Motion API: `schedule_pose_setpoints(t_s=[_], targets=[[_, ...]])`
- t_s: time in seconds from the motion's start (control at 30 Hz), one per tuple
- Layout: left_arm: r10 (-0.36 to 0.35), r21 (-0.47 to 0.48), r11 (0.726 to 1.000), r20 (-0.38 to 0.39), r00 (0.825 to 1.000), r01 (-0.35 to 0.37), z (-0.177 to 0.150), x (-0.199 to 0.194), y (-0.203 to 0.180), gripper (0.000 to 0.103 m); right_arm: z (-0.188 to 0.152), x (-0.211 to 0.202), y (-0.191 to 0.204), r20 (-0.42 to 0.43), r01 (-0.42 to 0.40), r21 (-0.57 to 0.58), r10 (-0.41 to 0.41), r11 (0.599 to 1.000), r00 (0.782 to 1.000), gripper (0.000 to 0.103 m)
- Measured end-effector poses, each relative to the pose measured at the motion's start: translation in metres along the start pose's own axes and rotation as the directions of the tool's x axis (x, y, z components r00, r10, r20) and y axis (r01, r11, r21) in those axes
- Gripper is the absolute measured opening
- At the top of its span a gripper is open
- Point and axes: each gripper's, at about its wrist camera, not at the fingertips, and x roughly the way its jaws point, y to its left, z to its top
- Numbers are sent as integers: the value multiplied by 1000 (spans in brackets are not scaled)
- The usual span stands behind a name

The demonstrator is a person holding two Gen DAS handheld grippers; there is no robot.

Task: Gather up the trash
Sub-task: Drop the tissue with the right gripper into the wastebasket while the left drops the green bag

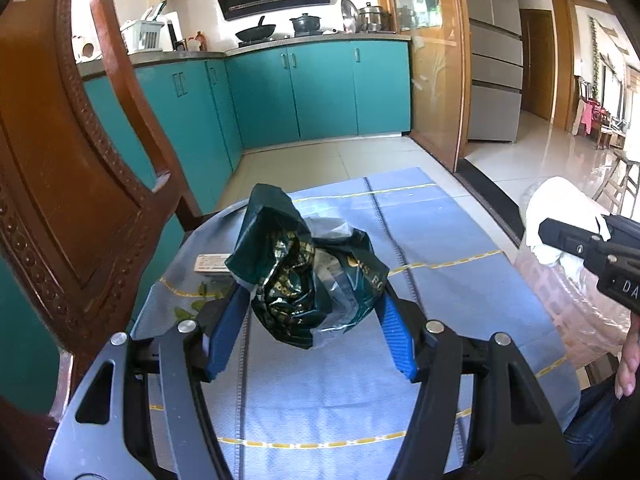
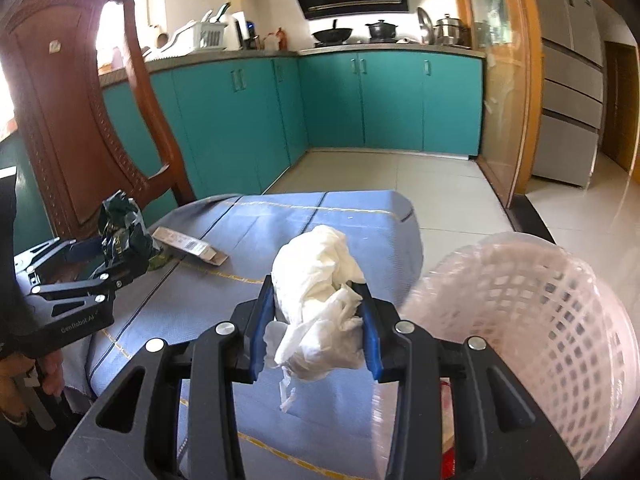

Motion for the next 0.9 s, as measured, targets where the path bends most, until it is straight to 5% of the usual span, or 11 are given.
schedule_pose_setpoints(t_s=[0.4, 0.63, 0.9], targets=[[-154, 33, 988, 13, 988, 154, 8, -11, -58, 64, -3, -50, -70, 54, 146, 175, -158, 974, 986, 39], [-340, -28, 940, -18, 940, 339, 16, -6, -90, 64, -21, -55, -111, -81, 318, 227, -308, 920, 948, 39], [-453, 25, 890, -55, 890, 455, 18, 3, -156, 64, -36, -72, -134, -97, 331, 290, -317, 898, 944, 39]])
